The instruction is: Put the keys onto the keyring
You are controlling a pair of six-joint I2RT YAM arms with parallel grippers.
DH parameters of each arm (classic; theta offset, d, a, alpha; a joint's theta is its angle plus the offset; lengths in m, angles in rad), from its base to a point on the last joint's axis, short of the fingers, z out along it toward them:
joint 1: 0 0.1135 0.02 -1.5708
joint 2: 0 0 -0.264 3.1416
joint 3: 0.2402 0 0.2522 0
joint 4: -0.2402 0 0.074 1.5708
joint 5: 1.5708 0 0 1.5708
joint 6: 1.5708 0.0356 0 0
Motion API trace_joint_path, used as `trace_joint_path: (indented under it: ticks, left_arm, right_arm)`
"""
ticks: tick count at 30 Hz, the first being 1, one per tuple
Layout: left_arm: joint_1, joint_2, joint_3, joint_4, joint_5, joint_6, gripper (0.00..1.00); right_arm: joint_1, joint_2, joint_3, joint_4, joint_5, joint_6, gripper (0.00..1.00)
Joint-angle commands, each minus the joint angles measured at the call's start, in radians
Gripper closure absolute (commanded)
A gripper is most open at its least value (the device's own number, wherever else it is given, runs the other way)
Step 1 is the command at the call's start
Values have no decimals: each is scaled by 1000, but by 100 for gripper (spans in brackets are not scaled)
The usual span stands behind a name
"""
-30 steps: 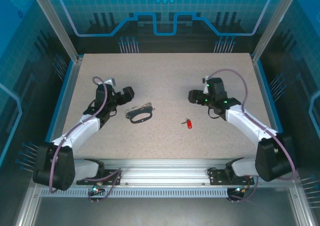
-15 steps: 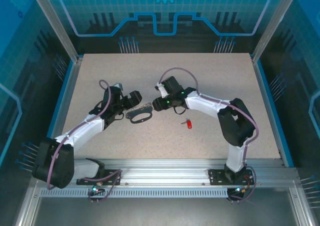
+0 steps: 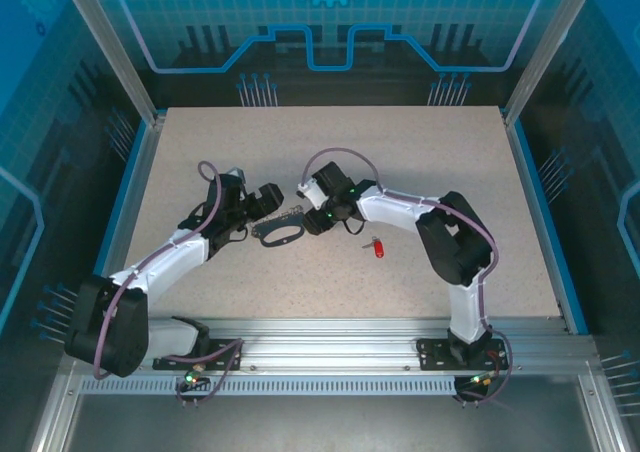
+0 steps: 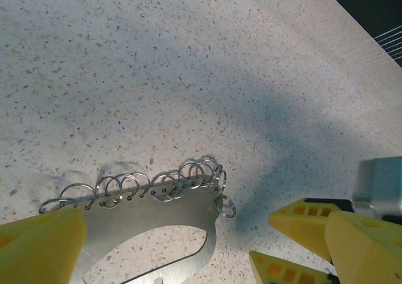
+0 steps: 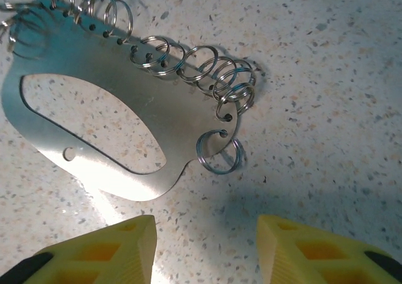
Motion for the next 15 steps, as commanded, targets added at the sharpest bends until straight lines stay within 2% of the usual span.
trace_joint_path:
  ticks: [1, 15]
  left_arm:
    - [-8, -2, 28, -43, 20, 13, 1]
    - [-7, -6, 61, -73, 48, 27, 1]
  right_arm:
    - [9, 42, 46, -29, -28, -88, 54]
    - [1, 131, 135, -50, -46, -98, 54]
